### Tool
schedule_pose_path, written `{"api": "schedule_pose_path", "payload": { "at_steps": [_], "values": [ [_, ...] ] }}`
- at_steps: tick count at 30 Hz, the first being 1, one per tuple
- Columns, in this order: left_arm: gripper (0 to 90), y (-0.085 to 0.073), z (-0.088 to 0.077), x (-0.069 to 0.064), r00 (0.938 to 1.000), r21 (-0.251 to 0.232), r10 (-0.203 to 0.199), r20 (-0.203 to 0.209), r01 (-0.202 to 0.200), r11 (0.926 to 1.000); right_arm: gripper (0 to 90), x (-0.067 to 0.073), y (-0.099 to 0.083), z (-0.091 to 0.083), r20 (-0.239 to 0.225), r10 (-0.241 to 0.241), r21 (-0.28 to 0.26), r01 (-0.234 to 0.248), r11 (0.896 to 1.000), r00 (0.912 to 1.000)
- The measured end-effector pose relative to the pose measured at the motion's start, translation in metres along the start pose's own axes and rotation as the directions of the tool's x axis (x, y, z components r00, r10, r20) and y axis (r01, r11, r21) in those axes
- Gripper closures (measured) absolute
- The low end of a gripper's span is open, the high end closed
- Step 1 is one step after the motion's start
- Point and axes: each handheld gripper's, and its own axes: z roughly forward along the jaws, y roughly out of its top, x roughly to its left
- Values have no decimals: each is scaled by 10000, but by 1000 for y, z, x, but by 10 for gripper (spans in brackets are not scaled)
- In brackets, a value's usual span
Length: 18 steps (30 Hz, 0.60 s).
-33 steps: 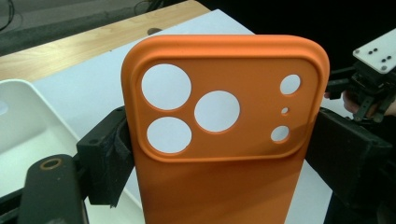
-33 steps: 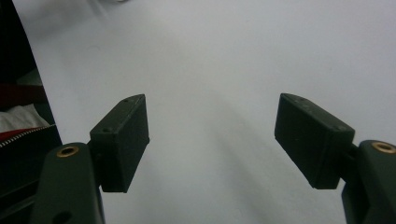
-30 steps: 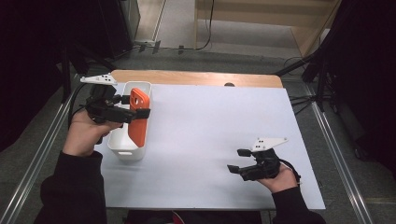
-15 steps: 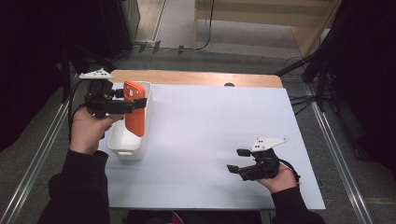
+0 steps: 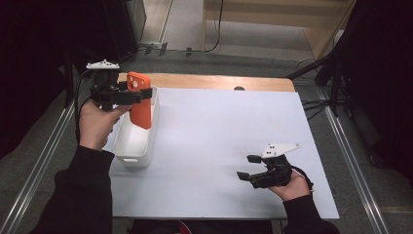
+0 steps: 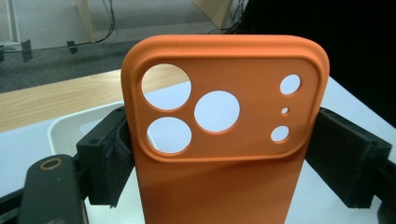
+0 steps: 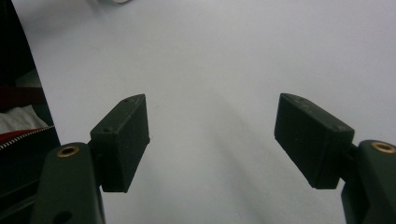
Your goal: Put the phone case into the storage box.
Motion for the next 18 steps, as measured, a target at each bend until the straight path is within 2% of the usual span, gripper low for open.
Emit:
{"api": "schedule_pose_path", "payload": {
  "at_steps": [6,9,16,18],
  "values": [
    [158,10,6,5,9994,-13,-129,-333,129,9999,250,2,1,2,-48,-40,49,40,10000,10000],
    [158,13,12,8,9996,66,-217,-177,219,9997,250,2,1,1,-49,-22,10,22,10000,10000],
    [158,22,24,8,9985,94,-128,-527,134,9999,250,1,1,0,-53,-5,-76,4,10000,10000],
    [158,24,27,9,9983,45,-237,-525,240,9997,250,1,1,0,-65,-15,-92,15,10000,10000]
  ]
}}
